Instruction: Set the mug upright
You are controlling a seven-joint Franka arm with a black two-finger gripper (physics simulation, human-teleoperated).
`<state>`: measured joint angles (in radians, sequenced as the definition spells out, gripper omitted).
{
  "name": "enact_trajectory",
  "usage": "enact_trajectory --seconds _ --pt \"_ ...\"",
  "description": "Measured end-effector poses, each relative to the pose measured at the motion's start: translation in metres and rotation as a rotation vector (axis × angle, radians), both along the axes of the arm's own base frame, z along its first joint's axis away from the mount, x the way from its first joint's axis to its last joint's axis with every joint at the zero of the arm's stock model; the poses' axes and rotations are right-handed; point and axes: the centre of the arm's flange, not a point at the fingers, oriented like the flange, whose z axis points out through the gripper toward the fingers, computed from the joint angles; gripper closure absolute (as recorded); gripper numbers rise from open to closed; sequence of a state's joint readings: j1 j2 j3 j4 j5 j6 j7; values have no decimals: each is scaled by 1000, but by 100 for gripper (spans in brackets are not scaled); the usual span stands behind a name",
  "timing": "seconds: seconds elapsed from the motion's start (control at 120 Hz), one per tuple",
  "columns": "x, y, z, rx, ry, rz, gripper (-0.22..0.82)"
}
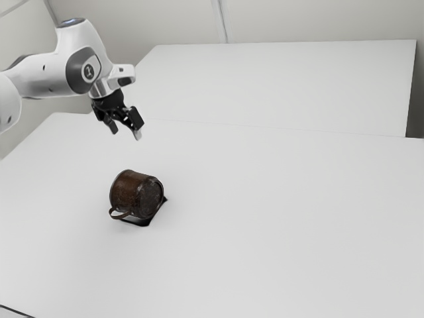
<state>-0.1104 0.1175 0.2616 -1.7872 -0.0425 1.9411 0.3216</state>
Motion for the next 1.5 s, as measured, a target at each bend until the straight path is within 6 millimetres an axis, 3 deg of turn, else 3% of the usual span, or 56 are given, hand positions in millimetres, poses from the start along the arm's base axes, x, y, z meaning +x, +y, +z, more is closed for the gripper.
enact_trajectory --seconds 0.142,0.267,0.358,0.625,0.958,1.267,1.5 --pt "-10 10 3 -33 -7 21 0" --pt "-17 53 -11 -136 8 94 0" --pt "-18 79 -30 -222 45 123 0" --pt "-32 120 -99 -504 144 174 0" --pt "-48 130 -155 -748 176 184 0" --pt "-54 122 -169 -850 174 142 11" --pt "-56 118 -169 -913 158 117 33"
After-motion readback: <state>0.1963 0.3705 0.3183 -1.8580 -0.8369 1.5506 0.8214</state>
